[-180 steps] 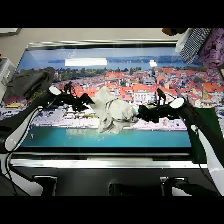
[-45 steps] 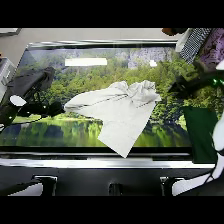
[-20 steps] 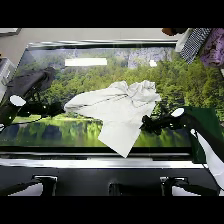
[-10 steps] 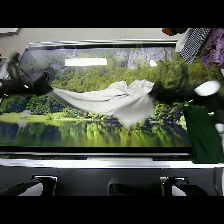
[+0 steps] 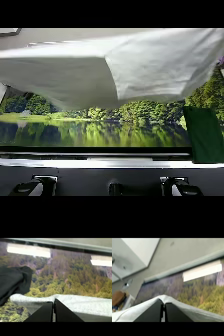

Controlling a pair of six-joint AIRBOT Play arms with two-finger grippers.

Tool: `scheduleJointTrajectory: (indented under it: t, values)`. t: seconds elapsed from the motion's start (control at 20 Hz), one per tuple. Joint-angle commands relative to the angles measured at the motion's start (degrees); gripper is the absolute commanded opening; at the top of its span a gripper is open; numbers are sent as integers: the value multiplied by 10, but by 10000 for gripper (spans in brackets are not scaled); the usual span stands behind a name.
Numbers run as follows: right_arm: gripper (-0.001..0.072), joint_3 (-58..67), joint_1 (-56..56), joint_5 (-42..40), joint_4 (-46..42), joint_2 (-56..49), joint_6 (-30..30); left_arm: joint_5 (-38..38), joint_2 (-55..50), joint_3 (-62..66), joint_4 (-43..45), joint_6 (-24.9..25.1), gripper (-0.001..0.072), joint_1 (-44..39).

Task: Fold the clothes and pants, and hang the long-sleeved shirts on hangers.

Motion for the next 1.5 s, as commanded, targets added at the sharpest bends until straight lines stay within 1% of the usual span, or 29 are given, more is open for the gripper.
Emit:
scheduleJointTrajectory:
  t: [0.0, 0.1, 0.2, 0.35, 0.4, 0.55, 0.65, 0.8, 0.9, 1.05, 1.2, 1.25, 1.3, 1.35, 1.4, 1.45]
  values:
    - [37, 31, -2, -9, -69, 60, 65, -6, 76, 11, 96, -46, 19, 0]
    - [37, 31, -2, 0, -69, 49, 68, -6, 78, 11, 96, -42, 18, 0]
    - [37, 31, -2, 24, -68, 16, 69, -5, 51, 11, 95, -14, 18, 0]
    - [37, 31, -2, 36, -54, -77, 70, -2, -40, 11, 62, 36, 19, 0]
    - [37, 31, -2, 36, -42, -118, 70, 5, -79, 11, 49, 44, 19, 0]
    - [37, 31, 4, 25, -29, -247, 67, 51, -210, 11, 20, 41, 19, -1]
    - [37, 31, 19, -3, -27, -339, 53, 88, -299, 11, -1, 37, 19, -5]
    - [37, 31, 44, -76, -30, -468, 51, 119, -413, 11, -5, 37, 19, -28]
    - [37, 31, 57, -130, -28, -538, 52, 124, -473, 11, -6, 37, 19, -46]
    - [38, 31, 75, -161, -27, -611, 58, 123, -544, 11, -15, 31, 19, -74]
    - [40, 31, 81, -152, -23, -650, 71, 123, -579, 11, -16, 26, 20, -93]
    - [55, 31, 80, -144, -22, -655, 73, 122, -583, 11, -16, 26, 20, -97]
    - [94, 31, 80, -136, -23, -655, 73, 115, -583, 11, -19, 25, 20, -98]
    - [101, 31, 76, -127, -20, -654, 73, 99, -582, 16, -20, 12, 54, -97]
    - [120, 31, 69, -108, -15, -648, 72, 78, -582, 26, -20, 6, 178, -93]
    - [282, 31, 57, -82, -8, -640, 63, 52, -579, 37, -20, 7, 377, -86]
